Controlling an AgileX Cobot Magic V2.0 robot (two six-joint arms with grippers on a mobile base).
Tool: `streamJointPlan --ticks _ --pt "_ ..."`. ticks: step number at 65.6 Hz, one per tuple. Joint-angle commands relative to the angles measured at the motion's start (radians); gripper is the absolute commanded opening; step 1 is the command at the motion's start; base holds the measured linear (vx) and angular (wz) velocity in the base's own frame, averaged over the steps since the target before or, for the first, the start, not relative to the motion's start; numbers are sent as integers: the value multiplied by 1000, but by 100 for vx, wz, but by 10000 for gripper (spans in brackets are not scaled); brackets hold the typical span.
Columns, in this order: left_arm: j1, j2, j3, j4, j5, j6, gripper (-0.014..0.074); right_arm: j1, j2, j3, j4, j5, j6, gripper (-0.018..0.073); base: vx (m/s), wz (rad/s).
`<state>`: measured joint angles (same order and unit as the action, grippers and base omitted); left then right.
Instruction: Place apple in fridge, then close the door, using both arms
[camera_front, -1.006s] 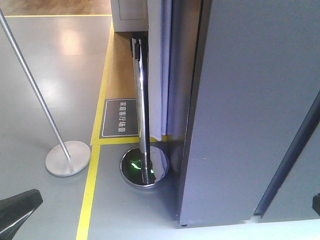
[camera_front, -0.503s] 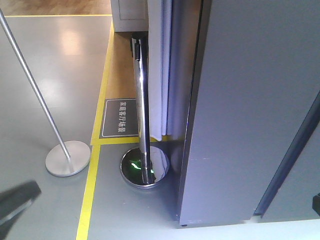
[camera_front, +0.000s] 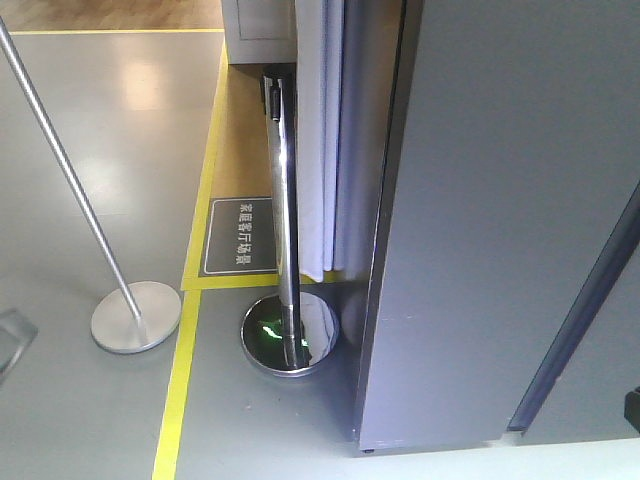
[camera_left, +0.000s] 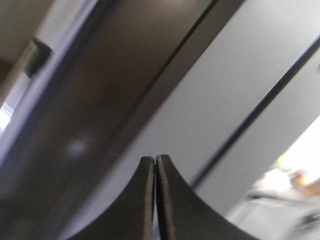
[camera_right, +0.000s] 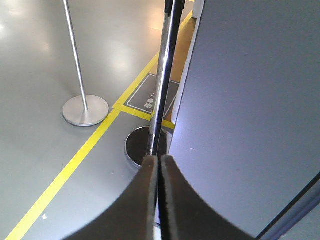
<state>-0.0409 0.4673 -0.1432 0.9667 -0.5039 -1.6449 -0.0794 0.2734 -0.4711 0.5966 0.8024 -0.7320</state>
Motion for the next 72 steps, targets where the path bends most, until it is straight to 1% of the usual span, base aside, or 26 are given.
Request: streamJointPlan --ticks 1,2,3,4,5,7,8,9,12,15,17,20,22,25,30,37,39,42,50,59,68,72 --pt "-3 3 23 -196 -28 293 -8 0 9 -23 28 -51 -1 -3 0 0" --pt "-3 3 30 -223 -19 329 -8 0 9 -23 28 -51 -1 -3 0 0" --pt "-3 2 39 -262 -1 388 -8 0 9 -23 28 -51 -1 -3 0 0" --pt "-3 2 44 -286 15 409 -8 0 9 -23 28 -51 -1 -3 0 0" --pt "-3 2 49 -322 35 451 -8 0 9 -23 28 -51 -1 -3 0 0" --pt "-3 2 61 -379 112 583 -8 0 9 -23 28 -51 -1 -3 0 0" --pt "-3 2 66 -402 143 627 -8 0 9 -23 28 -51 -1 -3 0 0" --pt "-3 2 71 -437 192 690 -8 0 9 -23 28 -51 -1 -3 0 0" --pt "-3 2 77 -513 288 815 -8 0 9 -23 28 -51 -1 -3 0 0" --pt "-3 -2 81 -592 385 912 -8 0 9 -23 28 -51 -1 -3 0 0" --pt "-3 -10 81 -621 444 956 -8 0 9 -23 28 -51 -1 -3 0 0" --pt "-3 -28 81 -635 504 1023 -8 0 9 -23 28 -51 -1 -3 0 0" --pt "-3 -42 83 -634 528 1047 -8 0 9 -23 28 -51 -1 -3 0 0" --pt "-3 -69 92 -634 526 1071 -8 0 9 -23 28 -51 -1 -3 0 0" --pt "-3 -124 122 -634 484 1117 -8 0 9 -23 28 -51 -1 -3 0 0" --pt "-2 -207 190 -634 416 1159 -8 0 9 -23 28 -51 -1 -3 0 0" --pt "-2 -236 186 -636 458 1164 -8 0 9 -23 28 -51 -1 -3 0 0" --pt "6 -273 184 -635 470 1167 -8 0 9 -23 28 -51 -1 -3 0 0" --pt "59 -351 186 -634 477 1252 -8 0 9 -23 28 -51 -1 -3 0 0" --pt "123 -422 186 -634 495 1267 -8 0 9 -23 29 -51 -1 -3 0 0" --pt "147 -499 186 -625 520 1274 -8 0 9 -23 29 -51 -1 -3 0 0" --pt "148 -494 186 -626 519 1274 -8 0 9 -23 30 -50 -1 -3 0 0"
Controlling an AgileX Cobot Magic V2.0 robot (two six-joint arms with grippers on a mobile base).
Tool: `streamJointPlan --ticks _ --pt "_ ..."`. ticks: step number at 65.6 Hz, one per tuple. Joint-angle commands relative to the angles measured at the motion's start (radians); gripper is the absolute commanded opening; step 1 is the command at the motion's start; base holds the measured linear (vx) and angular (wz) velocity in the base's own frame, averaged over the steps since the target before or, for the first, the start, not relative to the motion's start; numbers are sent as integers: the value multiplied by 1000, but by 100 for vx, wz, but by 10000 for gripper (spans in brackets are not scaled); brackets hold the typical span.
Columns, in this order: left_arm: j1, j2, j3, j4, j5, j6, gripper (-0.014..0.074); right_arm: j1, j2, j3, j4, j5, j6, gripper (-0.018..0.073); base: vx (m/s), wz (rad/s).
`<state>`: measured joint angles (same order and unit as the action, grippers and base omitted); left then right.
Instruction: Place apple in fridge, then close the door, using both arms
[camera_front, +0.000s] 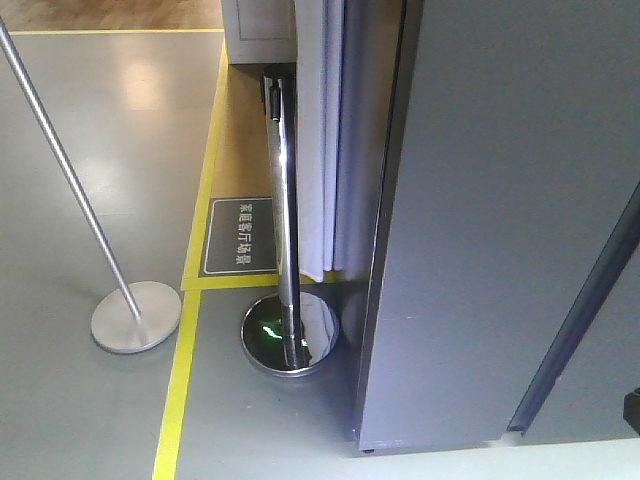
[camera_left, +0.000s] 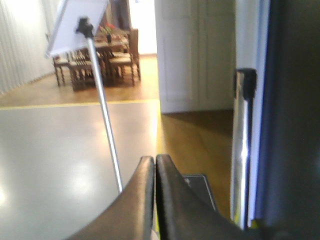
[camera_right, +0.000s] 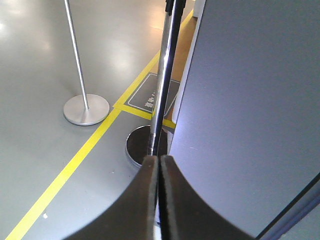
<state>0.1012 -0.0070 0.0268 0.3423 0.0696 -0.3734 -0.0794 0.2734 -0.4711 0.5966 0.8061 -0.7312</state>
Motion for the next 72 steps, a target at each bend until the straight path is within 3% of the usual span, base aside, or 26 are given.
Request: streamJointPlan --ticks 1,72 --pt "6 -20 16 -1 -52 2 -8 0 9 -23 30 -54 -2 -3 0 0" --pt "6 -20 15 -1 -52 2 -8 0 9 -23 44 -55 -2 -3 0 0"
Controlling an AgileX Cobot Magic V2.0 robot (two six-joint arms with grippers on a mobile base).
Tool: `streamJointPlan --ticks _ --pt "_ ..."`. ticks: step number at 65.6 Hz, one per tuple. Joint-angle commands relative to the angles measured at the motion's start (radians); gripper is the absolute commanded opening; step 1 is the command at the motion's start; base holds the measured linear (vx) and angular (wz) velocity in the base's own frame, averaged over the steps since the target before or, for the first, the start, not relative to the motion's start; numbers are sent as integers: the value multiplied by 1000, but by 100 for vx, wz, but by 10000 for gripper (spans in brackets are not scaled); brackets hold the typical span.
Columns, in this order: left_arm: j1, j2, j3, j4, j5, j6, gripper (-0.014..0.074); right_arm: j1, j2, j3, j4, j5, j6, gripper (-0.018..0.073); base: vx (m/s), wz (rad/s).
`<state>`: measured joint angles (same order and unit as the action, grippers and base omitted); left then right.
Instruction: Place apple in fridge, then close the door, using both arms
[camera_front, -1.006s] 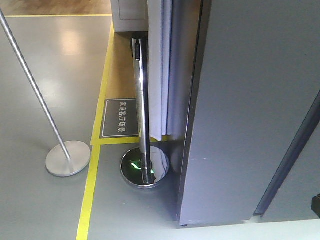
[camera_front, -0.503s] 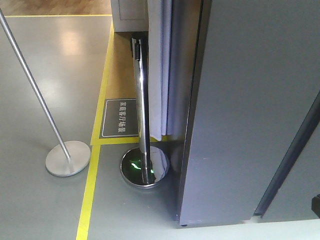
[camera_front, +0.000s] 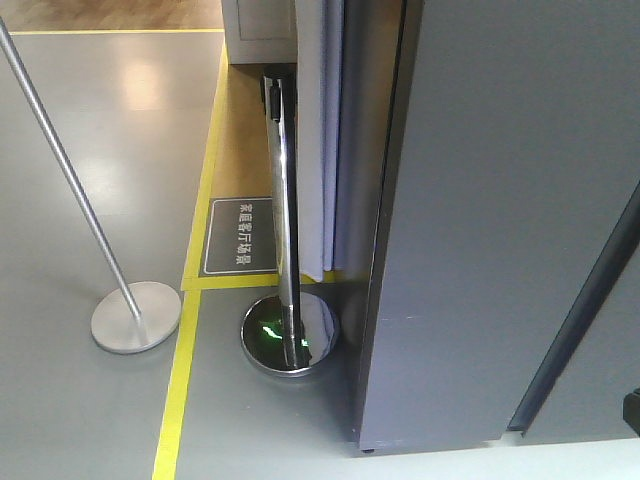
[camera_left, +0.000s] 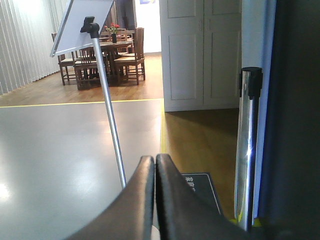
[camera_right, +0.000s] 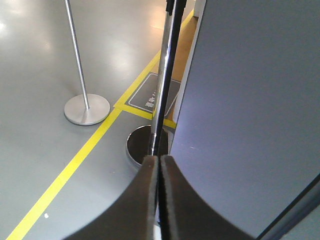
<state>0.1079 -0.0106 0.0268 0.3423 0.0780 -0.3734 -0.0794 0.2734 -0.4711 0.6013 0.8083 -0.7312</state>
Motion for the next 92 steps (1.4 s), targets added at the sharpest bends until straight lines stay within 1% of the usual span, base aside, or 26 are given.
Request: streamJointPlan --ticks 1,6,13,20,23,28,32,37,39,40,47,51,56,58,61,69,92 --pt "-1 -17 15 -1 -61 2 -8 0 9 -23 38 -59 -3 -3 0 0" --pt "-1 -17 15 -1 -61 2 -8 3 8 -23 34 -91 -26 -3 0 0" --pt "-1 -17 15 -1 -62 2 -8 23 3 -4 35 -148 -27 -3 0 0" --pt "-1 -17 15 -1 -62 2 -8 66 -16 101 32 -311 -17 -3 0 0" --pt "-1 -17 15 -1 -62 2 -8 82 -35 147 17 -379 -6 -3 0 0" --pt "-1 -17 15 -1 -62 2 -8 92 -69 219 -25 -454 57 -3 0 0" --pt "-1 -17 15 -1 -62 2 -8 90 -105 267 -111 -493 160 -3 0 0" --pt "-1 -17 15 -1 -62 2 -8 90 -149 315 -241 -504 334 -3 0 0" --pt "-1 -17 15 -1 -62 2 -8 90 -165 331 -313 -506 408 -3 0 0" --pt "-1 -17 15 -1 -62 2 -8 90 -173 339 -341 -508 465 -3 0 0" --pt "-1 -17 15 -1 -62 2 -8 90 -233 402 -518 -544 724 -3 0 0" --pt "-1 -17 15 -1 -62 2 -8 90 -263 447 -601 -600 822 -3 0 0" --pt "-1 -17 15 -1 -62 2 -8 90 -291 508 -702 -716 915 -3 0 0" --pt "-1 -17 15 -1 -62 2 -8 90 -291 515 -731 -758 934 -3 0 0" --pt "-1 -17 15 -1 -62 2 -8 90 -288 508 -777 -761 954 -3 0 0" --pt "-1 -17 15 -1 -62 2 -8 90 -288 511 -841 -829 955 -3 0 0" --pt "-1 -17 15 -1 -62 2 -8 90 -288 511 -850 -848 955 -3 0 0"
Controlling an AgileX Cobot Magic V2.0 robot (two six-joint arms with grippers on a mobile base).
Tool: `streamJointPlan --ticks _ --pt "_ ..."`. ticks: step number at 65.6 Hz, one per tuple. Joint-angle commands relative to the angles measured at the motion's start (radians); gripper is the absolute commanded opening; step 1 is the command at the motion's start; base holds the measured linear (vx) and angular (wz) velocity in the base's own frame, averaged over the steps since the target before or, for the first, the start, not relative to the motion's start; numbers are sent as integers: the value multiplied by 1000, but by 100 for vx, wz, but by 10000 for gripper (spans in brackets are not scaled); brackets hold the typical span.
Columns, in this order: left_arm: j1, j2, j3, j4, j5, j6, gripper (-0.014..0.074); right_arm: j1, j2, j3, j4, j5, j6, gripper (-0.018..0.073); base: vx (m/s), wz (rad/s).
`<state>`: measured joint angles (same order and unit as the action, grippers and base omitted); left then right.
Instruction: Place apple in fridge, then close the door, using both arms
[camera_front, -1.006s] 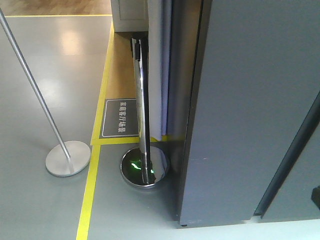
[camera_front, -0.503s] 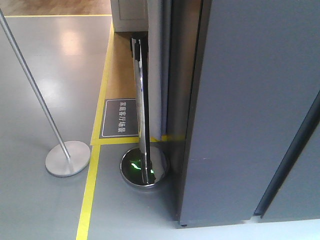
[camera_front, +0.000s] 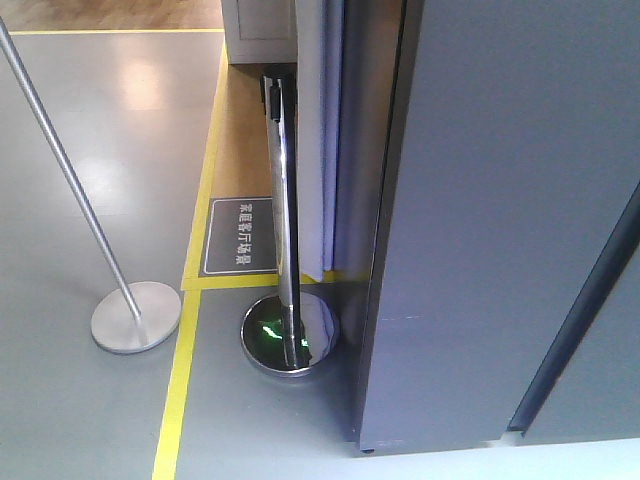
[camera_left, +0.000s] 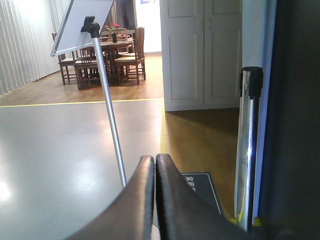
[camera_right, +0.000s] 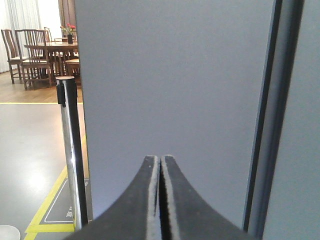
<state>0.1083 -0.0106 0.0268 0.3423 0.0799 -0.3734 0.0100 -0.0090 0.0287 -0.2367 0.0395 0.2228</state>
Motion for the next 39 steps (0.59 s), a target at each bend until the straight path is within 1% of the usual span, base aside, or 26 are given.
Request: streamJointPlan --ticks 1,39 --pt "-1 -17 15 -1 -64 2 -8 1 -6 11 -12 -80 1 -3 0 0" --pt "-1 -17 15 -1 -64 2 -8 1 -6 11 -12 -79 1 -3 0 0"
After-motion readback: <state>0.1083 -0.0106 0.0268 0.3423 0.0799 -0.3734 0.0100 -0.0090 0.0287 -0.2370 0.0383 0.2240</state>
